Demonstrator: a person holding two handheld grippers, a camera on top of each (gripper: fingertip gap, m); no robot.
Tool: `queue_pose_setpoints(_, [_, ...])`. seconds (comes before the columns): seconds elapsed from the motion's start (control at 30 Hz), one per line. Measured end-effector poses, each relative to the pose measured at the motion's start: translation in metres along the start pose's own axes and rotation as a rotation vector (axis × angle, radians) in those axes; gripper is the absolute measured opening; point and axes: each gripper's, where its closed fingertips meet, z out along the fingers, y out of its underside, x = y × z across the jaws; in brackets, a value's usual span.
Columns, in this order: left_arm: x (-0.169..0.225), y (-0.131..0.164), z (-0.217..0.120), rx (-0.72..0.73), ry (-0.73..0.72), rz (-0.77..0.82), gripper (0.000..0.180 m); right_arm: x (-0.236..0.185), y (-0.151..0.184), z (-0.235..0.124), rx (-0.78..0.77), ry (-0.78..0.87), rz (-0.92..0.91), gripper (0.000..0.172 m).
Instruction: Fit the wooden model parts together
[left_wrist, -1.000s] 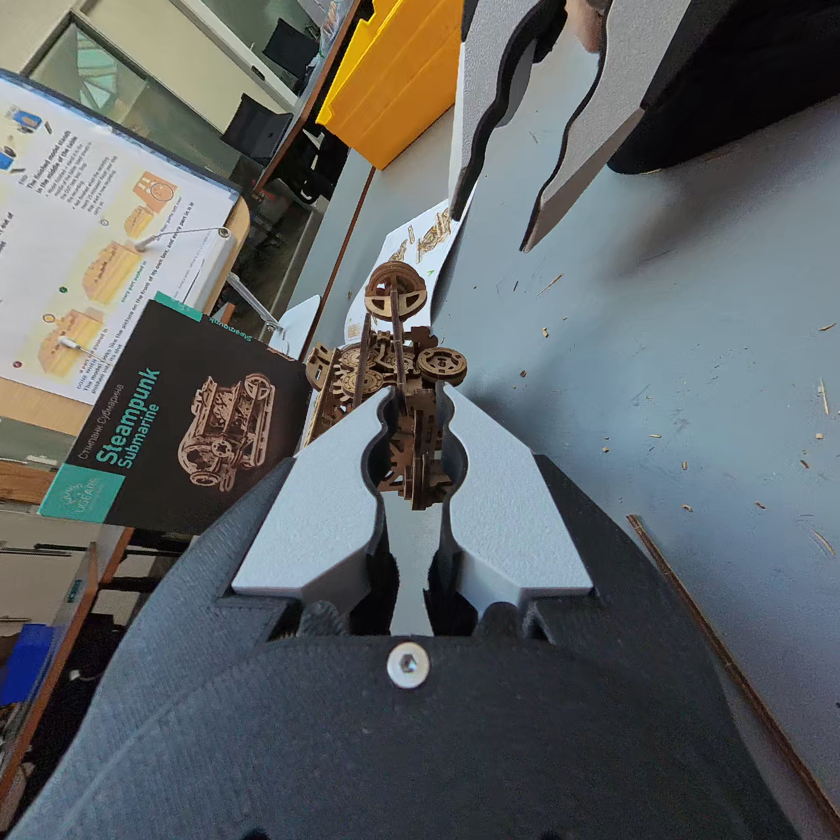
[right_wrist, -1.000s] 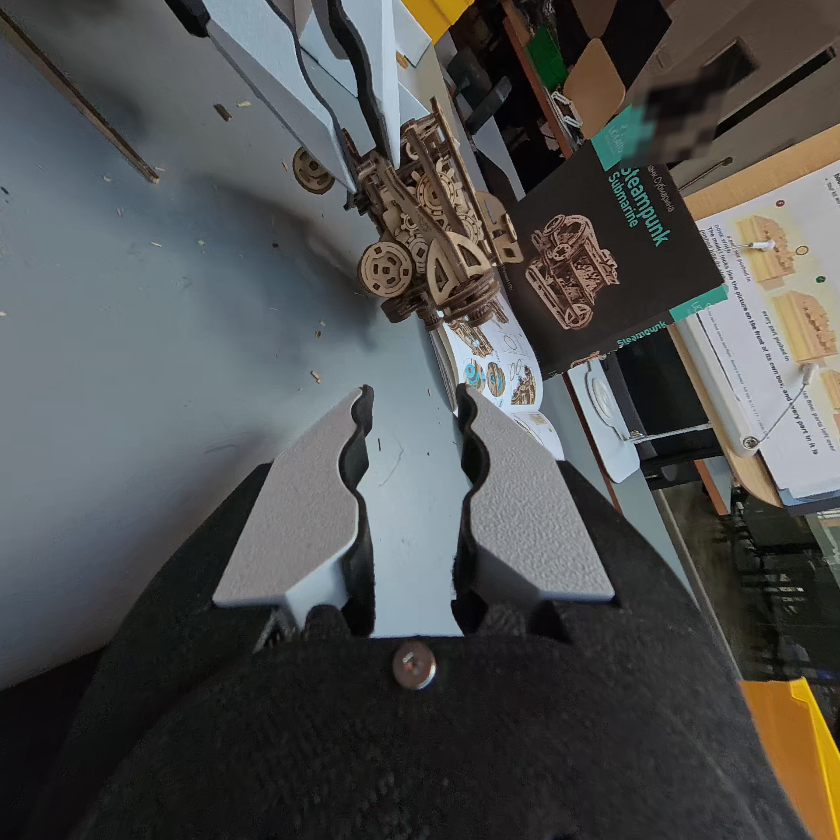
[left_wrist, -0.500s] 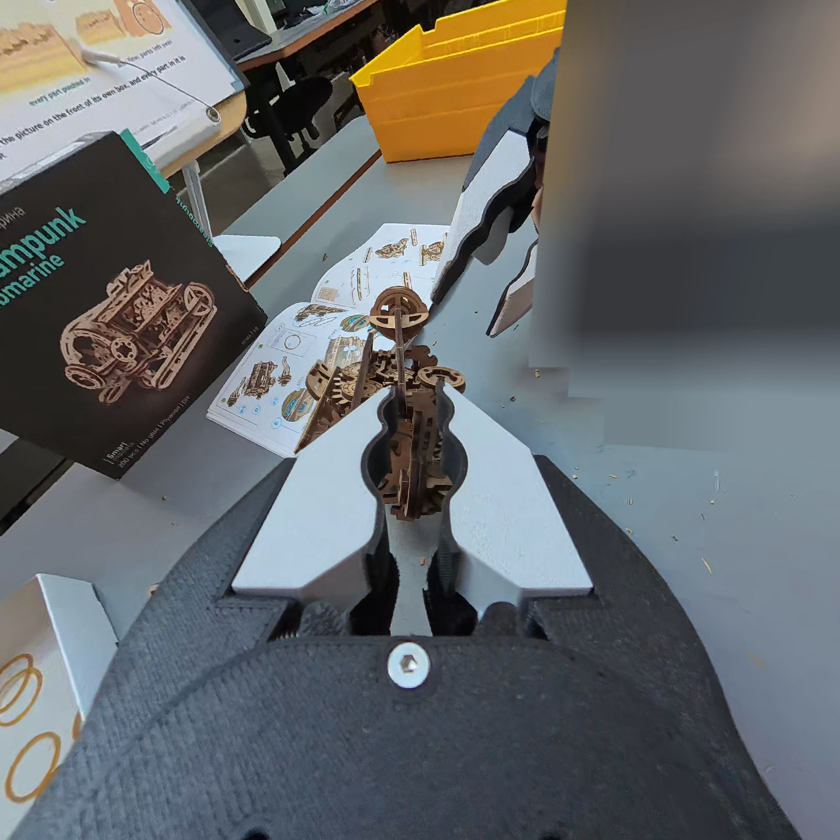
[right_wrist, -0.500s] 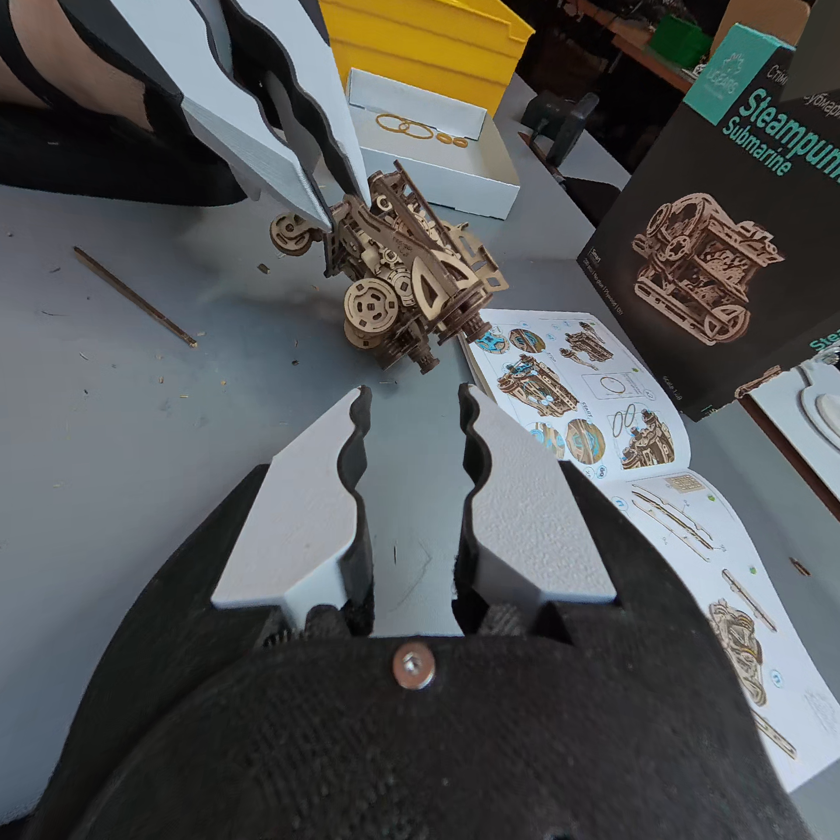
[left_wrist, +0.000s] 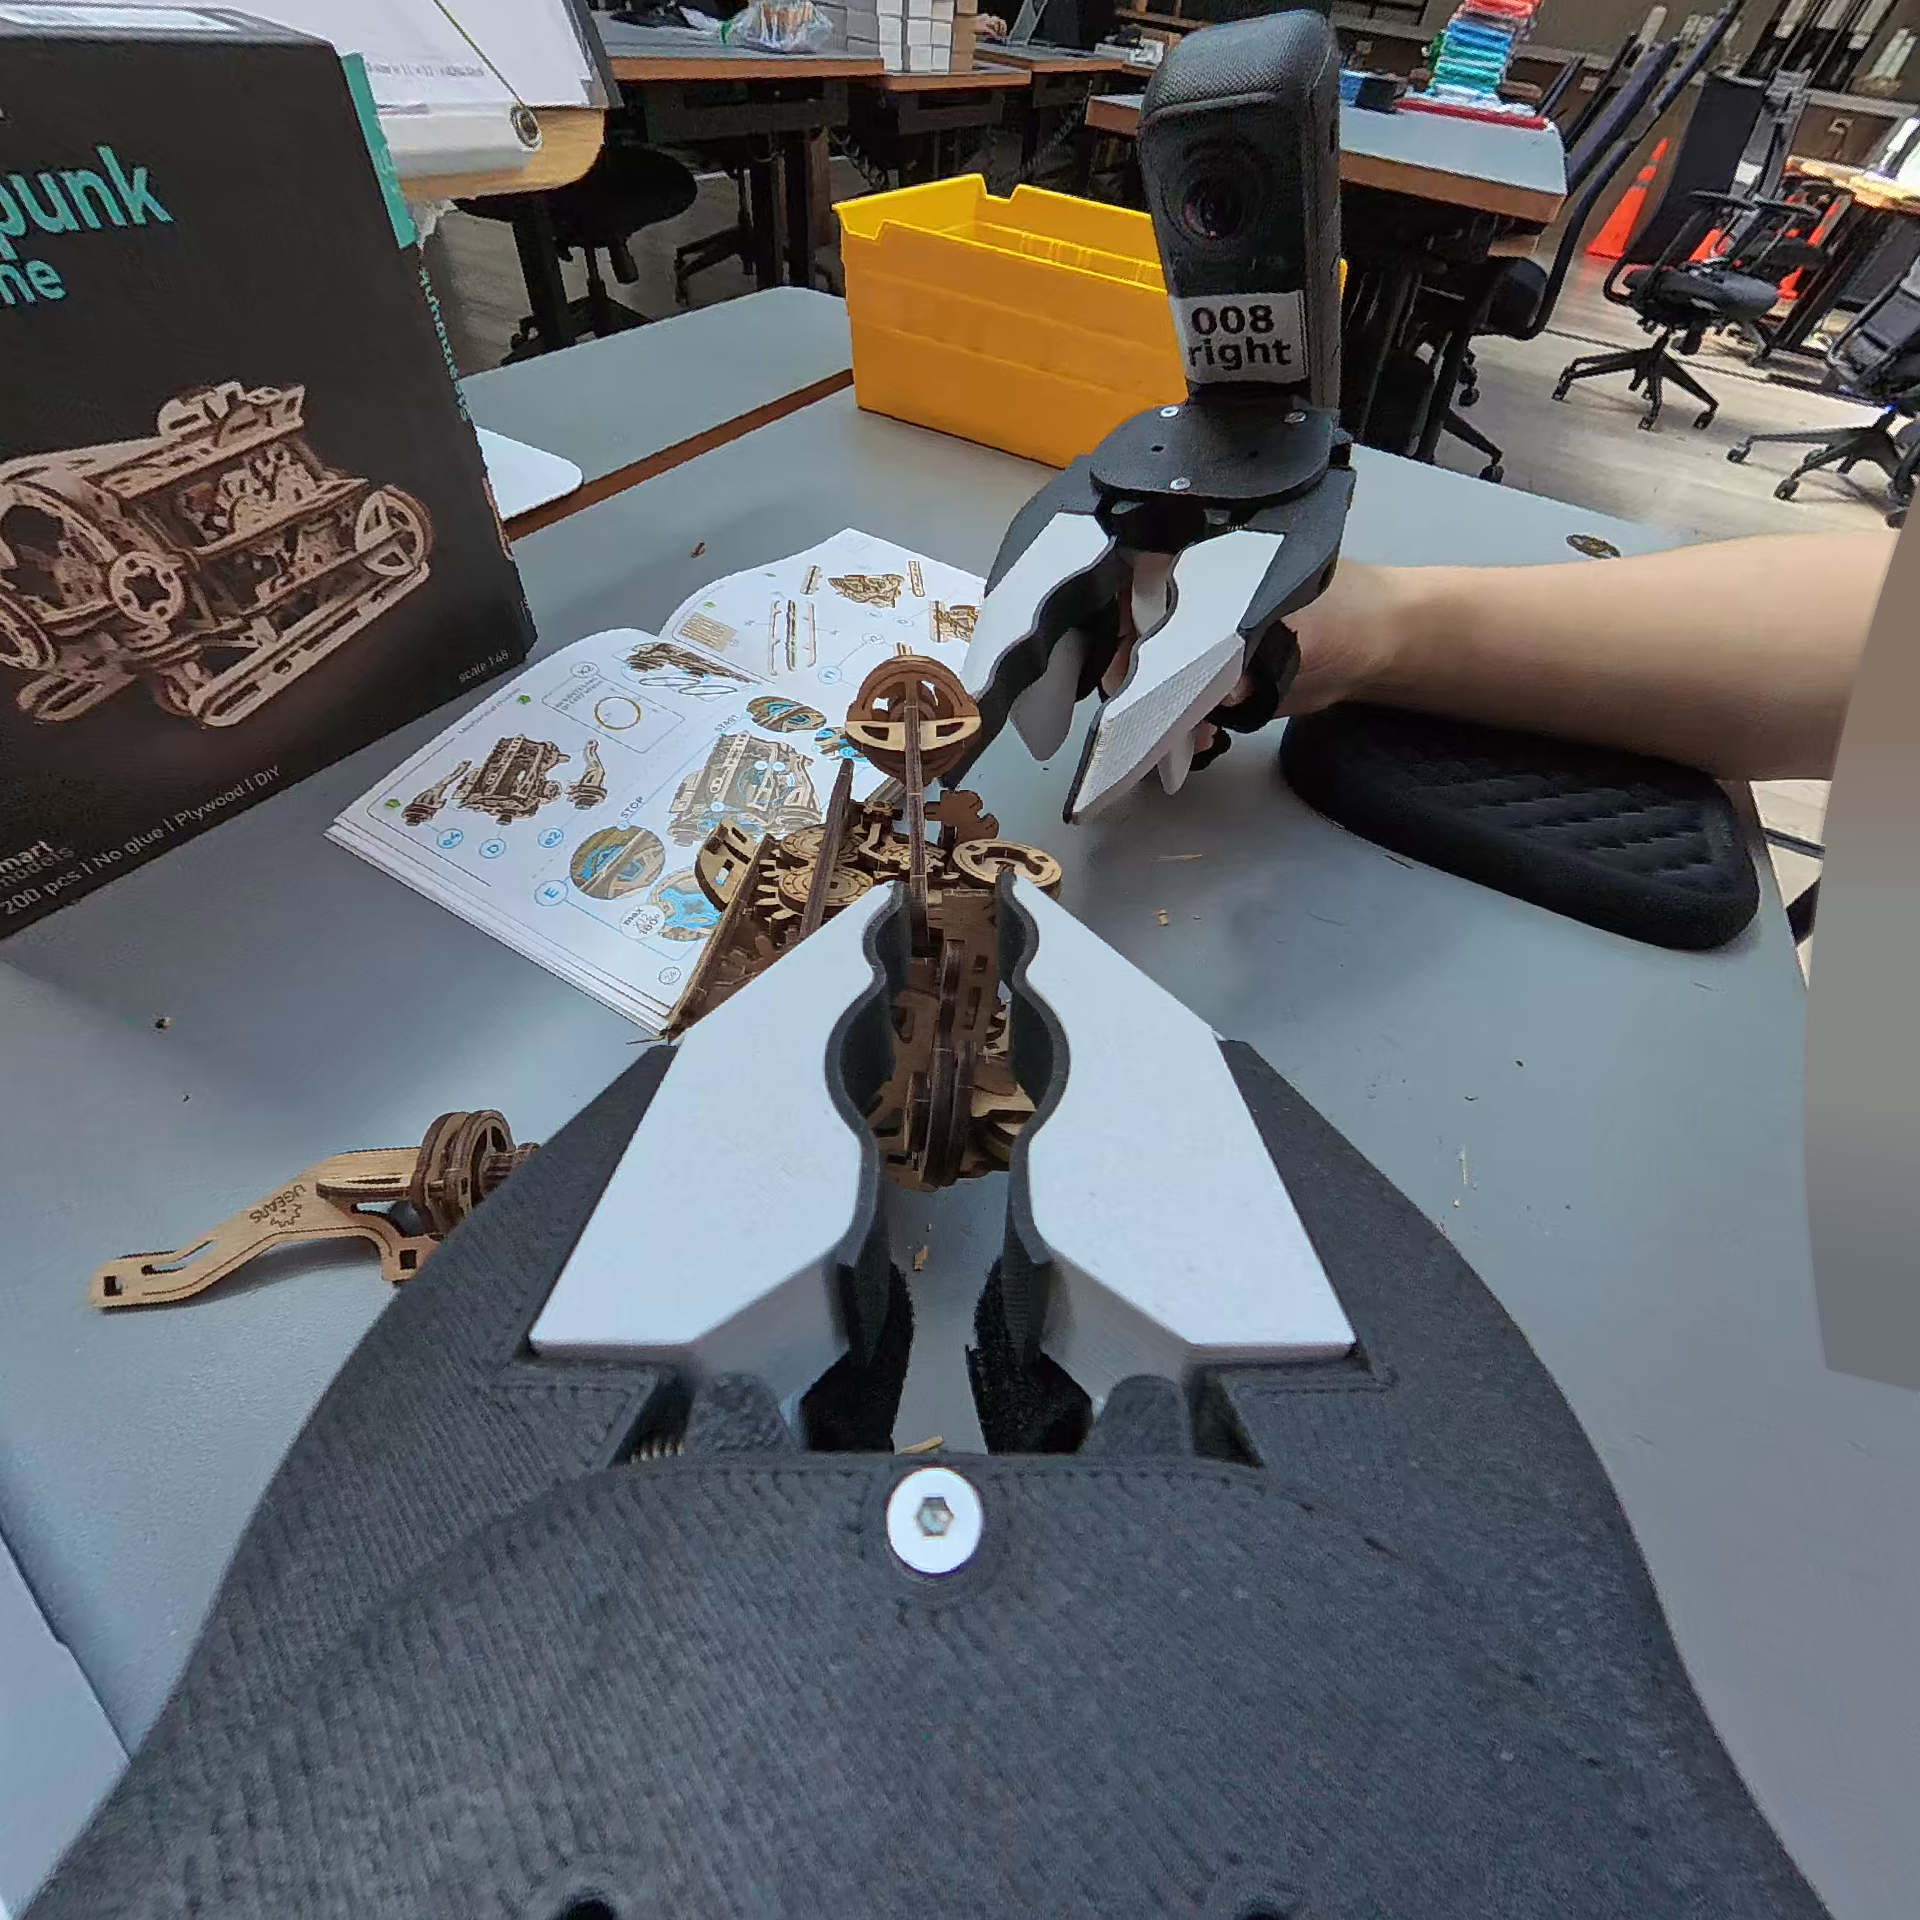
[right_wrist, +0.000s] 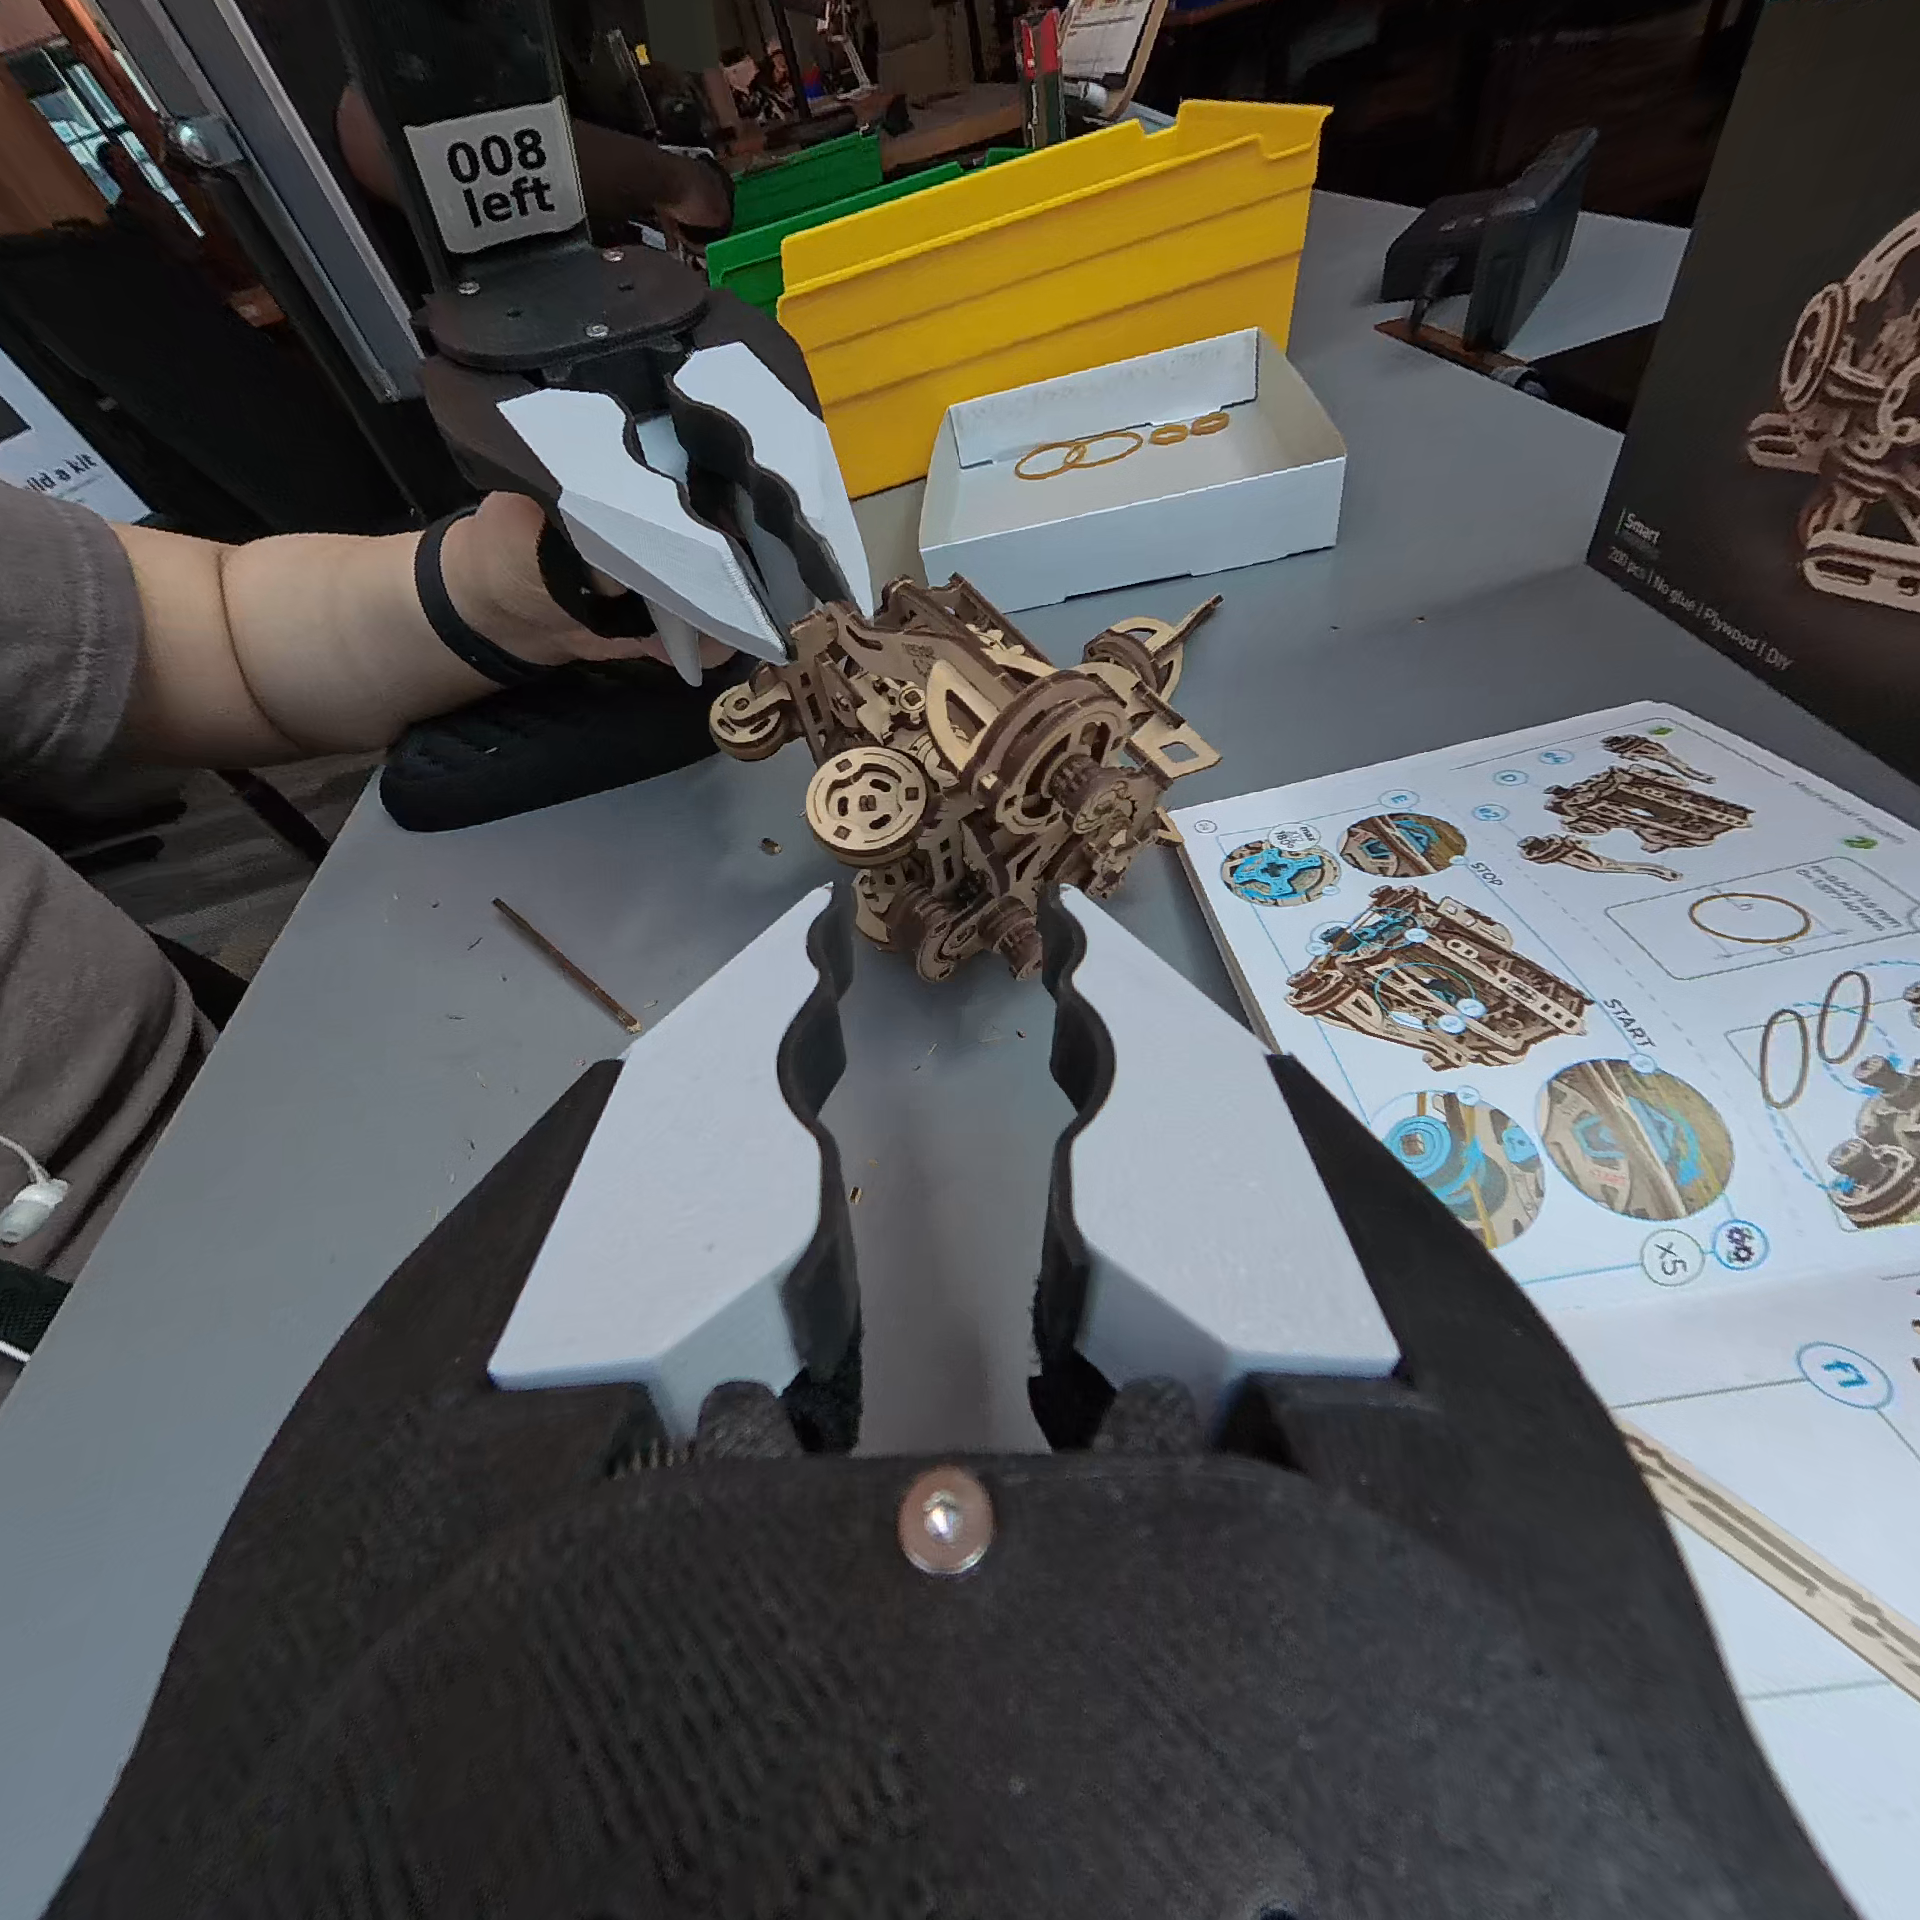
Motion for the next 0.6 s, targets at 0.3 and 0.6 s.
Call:
queue_pose_setpoints(0.3, [0.006, -0.001, 0.001, -0.018, -0.037, 0.022, 0.014, -0.005, 0.004, 0.002, -0.031, 0.116, -0.047, 0.026])
queue_pose_setpoints(0.6, [0.015, 0.007, -0.002, -0.025, -0.157, 0.079, 0.014, -0.012, 0.000, 0.010, 0.025, 0.329, 0.119, 0.017])
